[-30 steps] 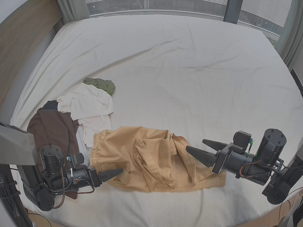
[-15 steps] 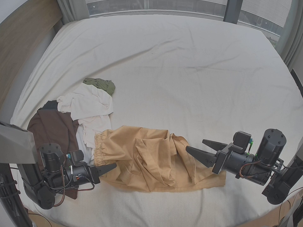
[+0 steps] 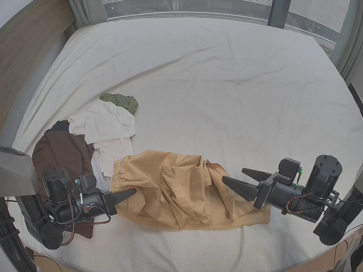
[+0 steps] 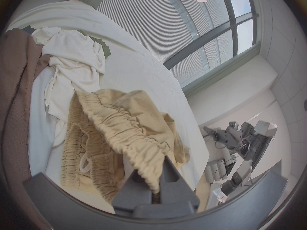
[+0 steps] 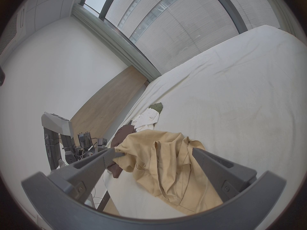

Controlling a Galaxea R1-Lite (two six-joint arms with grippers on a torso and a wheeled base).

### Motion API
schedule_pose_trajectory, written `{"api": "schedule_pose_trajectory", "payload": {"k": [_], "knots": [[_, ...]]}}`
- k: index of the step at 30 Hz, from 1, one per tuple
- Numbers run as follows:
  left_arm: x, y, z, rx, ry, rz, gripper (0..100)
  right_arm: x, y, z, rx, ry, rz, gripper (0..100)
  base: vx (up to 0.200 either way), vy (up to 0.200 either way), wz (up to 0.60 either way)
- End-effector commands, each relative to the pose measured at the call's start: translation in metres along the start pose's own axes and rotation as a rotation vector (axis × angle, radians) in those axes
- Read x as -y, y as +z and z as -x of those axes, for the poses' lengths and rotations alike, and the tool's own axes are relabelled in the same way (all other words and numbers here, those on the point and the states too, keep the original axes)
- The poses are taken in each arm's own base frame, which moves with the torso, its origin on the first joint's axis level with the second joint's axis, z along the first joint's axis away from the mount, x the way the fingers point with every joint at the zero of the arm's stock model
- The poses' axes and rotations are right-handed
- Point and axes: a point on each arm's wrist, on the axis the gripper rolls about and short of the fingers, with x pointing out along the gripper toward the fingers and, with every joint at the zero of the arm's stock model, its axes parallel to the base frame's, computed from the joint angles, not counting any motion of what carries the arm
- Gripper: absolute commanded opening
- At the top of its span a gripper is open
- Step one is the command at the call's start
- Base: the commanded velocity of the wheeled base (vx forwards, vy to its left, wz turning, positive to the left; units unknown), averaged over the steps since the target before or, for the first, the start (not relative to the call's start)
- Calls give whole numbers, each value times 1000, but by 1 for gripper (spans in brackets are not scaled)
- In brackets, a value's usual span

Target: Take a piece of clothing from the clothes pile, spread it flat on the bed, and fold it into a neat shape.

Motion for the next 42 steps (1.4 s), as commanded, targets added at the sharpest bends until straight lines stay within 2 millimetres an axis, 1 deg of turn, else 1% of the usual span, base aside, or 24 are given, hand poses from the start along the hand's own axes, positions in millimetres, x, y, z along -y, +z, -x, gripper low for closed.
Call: {"api": "schedule_pose_trajectory", "payload": {"k": [1,6,10,12,14,17,18,21,28,33,42], "knots": [[12,14,5,60,-36,-14,0,-2,-4,-1,-15,9,-3,100,0,0,0],[14,17,6,71,-43,-10,0,-8,-15,-4,-58,30,-19,100,0,0,0],[13,15,6,66,-39,-13,0,-11,-18,-14,-40,66,-9,100,0,0,0],[12,11,9,49,-29,-11,0,-16,-19,-25,-39,107,-6,100,0,0,0],[12,8,10,39,-24,-14,0,-15,-24,-37,-51,118,-7,100,0,0,0],[12,8,10,40,-24,-21,0,-12,-25,-53,-50,120,-5,100,0,0,0],[13,9,10,45,-27,-25,0,-11,-26,-61,-65,116,-7,100,0,0,0],[13,9,11,45,-27,-23,0,-13,-23,-71,-81,115,-10,100,0,0,0],[12,8,11,44,-21,-25,0,-17,-7,-98,-105,109,-16,100,0,0,0],[12,8,11,44,-18,-47,0,-15,-4,-117,-121,107,-19,100,0,0,0],[8,11,12,54,-5,-43,0,-10,-10,-138,-168,85,-33,100,0,0,0]]}}
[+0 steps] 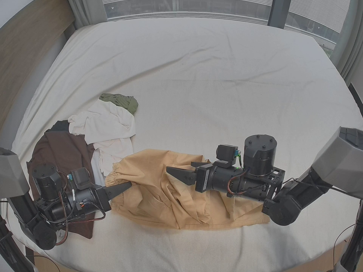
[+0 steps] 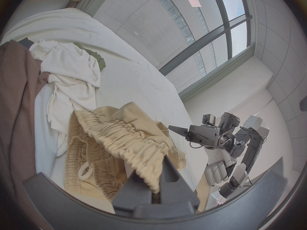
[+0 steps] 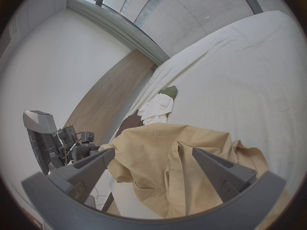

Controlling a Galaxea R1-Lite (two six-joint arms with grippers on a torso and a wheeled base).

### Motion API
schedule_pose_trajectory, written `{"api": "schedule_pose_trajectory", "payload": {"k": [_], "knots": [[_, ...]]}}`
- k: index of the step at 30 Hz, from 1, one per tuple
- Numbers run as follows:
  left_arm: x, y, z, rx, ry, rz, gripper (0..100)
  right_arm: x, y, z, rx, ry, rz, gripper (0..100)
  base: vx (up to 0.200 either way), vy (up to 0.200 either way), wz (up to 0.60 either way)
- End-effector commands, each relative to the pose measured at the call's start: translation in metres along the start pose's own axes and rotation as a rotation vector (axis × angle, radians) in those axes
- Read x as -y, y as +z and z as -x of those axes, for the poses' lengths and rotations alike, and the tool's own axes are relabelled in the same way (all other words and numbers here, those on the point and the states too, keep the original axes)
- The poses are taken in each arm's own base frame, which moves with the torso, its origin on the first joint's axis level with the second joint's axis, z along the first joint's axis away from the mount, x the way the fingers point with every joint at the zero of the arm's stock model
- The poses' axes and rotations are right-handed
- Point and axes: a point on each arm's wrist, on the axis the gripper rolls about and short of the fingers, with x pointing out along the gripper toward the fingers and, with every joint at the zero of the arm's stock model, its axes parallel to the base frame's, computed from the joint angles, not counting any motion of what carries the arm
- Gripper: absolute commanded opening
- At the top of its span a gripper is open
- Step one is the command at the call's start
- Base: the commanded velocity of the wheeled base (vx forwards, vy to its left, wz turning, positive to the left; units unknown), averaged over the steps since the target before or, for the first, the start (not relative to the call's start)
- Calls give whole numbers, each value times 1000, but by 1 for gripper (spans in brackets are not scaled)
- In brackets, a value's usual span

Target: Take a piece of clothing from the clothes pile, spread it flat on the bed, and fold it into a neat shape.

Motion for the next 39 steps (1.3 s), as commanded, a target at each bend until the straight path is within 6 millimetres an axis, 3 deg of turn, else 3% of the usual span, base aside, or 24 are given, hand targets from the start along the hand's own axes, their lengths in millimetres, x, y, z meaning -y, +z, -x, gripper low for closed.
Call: {"api": "schedule_pose_trajectory", "payload": {"k": [1,29,30,39], "knots": [[-2,0,1,2,7,3,0,6,-5,-14,-19,-10,-8,100,0,0,0],[-5,-3,-1,-11,14,-19,0,19,-32,-49,-76,-28,-19,100,0,0,0],[-5,-3,-1,-11,14,-19,0,19,-32,-49,-76,-28,-19,0,0,0,0],[-5,-2,-2,-8,12,-20,0,22,-29,-44,-66,-38,-22,0,0,0,0]]}}
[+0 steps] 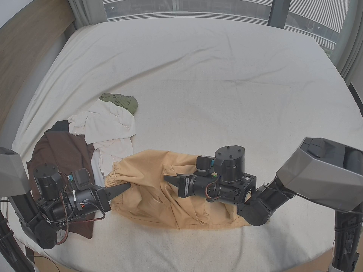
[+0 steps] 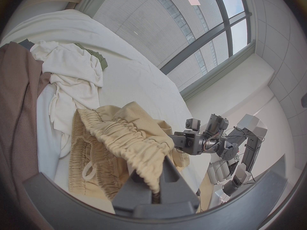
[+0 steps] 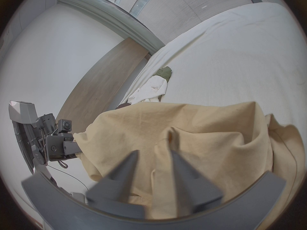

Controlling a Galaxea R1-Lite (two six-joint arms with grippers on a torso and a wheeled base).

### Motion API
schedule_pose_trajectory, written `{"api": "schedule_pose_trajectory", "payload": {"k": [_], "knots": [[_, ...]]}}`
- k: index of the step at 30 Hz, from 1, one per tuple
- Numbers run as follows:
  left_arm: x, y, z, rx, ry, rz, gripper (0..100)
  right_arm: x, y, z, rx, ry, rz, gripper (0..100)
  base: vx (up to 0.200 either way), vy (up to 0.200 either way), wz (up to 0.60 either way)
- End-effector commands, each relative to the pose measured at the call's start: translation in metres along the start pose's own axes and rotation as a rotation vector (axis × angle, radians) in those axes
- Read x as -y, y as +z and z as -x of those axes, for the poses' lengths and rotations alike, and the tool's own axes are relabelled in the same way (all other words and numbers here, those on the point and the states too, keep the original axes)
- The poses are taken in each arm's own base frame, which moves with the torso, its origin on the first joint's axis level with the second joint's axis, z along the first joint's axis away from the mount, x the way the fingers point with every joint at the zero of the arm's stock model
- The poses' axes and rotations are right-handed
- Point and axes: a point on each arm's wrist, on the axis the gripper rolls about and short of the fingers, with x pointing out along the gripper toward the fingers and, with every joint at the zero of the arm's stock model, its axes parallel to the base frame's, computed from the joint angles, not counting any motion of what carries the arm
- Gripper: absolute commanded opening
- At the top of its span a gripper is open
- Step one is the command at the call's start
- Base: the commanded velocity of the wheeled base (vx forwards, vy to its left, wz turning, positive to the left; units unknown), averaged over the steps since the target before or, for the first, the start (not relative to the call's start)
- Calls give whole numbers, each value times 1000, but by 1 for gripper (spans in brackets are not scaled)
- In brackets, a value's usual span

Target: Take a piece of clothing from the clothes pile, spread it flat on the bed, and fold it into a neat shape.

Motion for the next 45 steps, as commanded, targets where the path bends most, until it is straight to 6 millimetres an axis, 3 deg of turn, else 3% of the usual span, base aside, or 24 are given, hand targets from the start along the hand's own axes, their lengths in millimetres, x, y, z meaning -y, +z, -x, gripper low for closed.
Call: {"api": "schedule_pose_trajectory", "payload": {"k": [1,9,17,21,26,27,35,45], "knots": [[-1,0,-1,1,0,1,0,1,2,5,3,-6,-4,0,0,0,0],[-1,1,-1,4,-2,0,0,-2,12,39,22,-20,-9,0,0,0,0],[-1,2,-1,7,-2,-2,0,-10,2,83,-11,-30,-17,0,0,0,0],[0,3,-1,12,-4,-5,0,-8,5,83,18,-31,-11,0,0,0,0],[0,3,-1,14,-3,-6,0,-9,19,67,46,-5,1,0,0,0,0],[0,3,-1,13,-4,-6,0,-8,21,61,40,6,-1,100,0,0,0],[1,3,0,14,-3,-6,0,-4,21,20,18,19,2,100,0,0,0],[0,3,0,12,-4,-5,0,-5,12,-5,-17,27,6,100,0,0,0]]}}
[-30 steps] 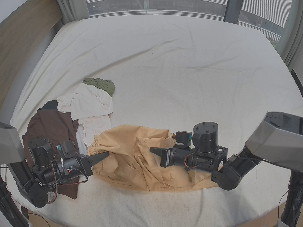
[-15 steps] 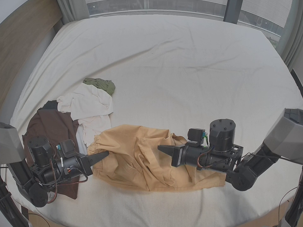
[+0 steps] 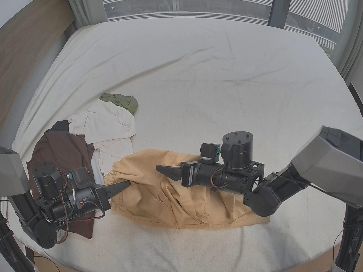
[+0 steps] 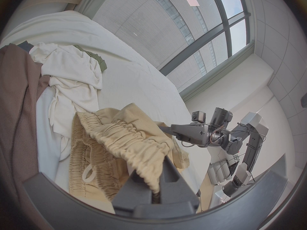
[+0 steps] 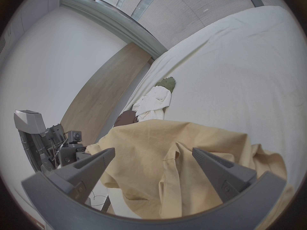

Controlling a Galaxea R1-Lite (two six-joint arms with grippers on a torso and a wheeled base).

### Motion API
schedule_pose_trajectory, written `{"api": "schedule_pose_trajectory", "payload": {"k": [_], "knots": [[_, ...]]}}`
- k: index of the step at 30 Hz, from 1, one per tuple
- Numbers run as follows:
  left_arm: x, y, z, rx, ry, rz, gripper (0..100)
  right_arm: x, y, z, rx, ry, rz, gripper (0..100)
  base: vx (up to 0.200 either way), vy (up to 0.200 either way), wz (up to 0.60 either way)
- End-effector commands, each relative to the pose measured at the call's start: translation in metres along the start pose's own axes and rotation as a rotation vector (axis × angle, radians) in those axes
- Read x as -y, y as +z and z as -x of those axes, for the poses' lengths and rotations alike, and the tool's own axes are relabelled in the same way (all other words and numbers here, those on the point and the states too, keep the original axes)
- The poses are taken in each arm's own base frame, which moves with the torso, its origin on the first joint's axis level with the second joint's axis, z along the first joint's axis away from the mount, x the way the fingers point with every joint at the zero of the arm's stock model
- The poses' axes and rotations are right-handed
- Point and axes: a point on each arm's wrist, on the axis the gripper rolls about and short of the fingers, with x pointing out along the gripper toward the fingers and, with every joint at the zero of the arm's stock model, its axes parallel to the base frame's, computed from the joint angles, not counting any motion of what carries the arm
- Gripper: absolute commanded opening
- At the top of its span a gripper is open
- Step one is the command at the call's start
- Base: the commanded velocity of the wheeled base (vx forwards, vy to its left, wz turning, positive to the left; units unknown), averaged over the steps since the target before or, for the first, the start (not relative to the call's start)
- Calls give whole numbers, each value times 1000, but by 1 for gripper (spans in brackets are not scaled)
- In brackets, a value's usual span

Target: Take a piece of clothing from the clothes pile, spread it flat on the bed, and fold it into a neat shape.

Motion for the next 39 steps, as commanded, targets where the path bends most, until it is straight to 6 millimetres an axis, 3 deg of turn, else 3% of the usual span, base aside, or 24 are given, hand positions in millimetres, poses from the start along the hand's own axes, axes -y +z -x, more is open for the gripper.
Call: {"api": "schedule_pose_trajectory", "payload": {"k": [1,8,9,20,26,33,39], "knots": [[0,0,0,0,0,0,0,5,-15,-13,-33,-3,-3,100,0,0,0],[0,0,0,1,-1,0,0,5,-17,-18,-27,3,1,100,0,0,0],[0,0,0,1,-1,0,0,5,-17,-18,-27,3,1,0,0,0,0],[0,0,0,1,1,0,0,10,-21,-19,-33,-8,-2,0,0,0,0],[0,0,0,1,-1,0,0,12,-16,-8,-5,-13,-4,0,0,0,0],[0,0,0,1,-1,-2,0,6,-6,40,29,-21,-8,0,0,0,0],[0,0,-1,2,1,-2,0,13,-18,74,23,-30,-21,0,0,0,0]]}}
